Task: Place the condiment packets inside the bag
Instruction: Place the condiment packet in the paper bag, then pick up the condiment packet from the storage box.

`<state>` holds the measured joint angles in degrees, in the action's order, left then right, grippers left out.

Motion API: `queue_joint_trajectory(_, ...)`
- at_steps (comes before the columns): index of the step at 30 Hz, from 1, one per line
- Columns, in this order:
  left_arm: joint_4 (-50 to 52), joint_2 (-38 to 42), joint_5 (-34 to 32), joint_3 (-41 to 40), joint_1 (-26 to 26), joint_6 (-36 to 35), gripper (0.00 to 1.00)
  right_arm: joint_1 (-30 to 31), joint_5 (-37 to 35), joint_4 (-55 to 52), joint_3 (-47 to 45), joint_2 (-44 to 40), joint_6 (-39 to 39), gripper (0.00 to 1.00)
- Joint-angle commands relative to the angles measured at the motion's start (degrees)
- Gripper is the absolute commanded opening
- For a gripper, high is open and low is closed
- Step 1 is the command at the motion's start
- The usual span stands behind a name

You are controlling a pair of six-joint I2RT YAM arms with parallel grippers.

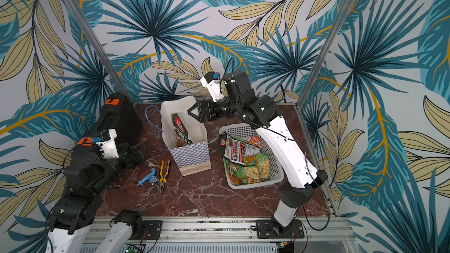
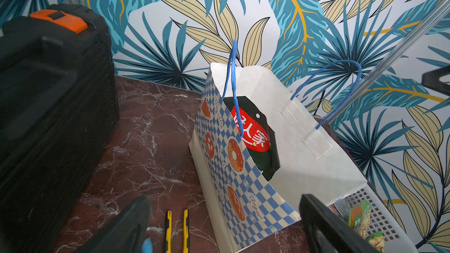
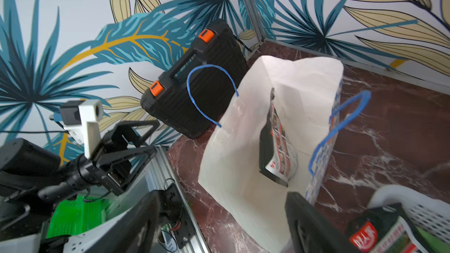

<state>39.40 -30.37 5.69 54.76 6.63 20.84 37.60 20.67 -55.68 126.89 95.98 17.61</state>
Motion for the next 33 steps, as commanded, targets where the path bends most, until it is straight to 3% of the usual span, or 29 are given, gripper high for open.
queue_joint_trajectory(1,1.5,0.3,-1.0,-1.5,-0.7,0.2,1.00,0.2,-7.1,1.5,-9.4,-6.4,-0.7,0.96)
queue_joint_trajectory(11,0.8,8.4,8.3,-12.8,-0.5,15.5,1.00,0.1,-21.1,8.6,-41.3,-26.8,5.5,1.00)
queue_joint_trajectory(19,2.5,9.4,14.0,-17.5,-0.6,17.7,1.00,0.1,-36.0,9.4,-62.6,-40.2,20.4,1.00)
queue_joint_trajectory(23,2.2,9.4,15.4,-18.1,-0.5,18.4,1.00,0.1,-40.1,6.4,-68.0,-41.8,29.5,0.99)
queue_joint_trajectory(33,2.2,8.6,15.2,-17.4,-0.4,18.8,1.00,0.8,-39.0,3.8,-71.4,-35.2,45.8,0.95)
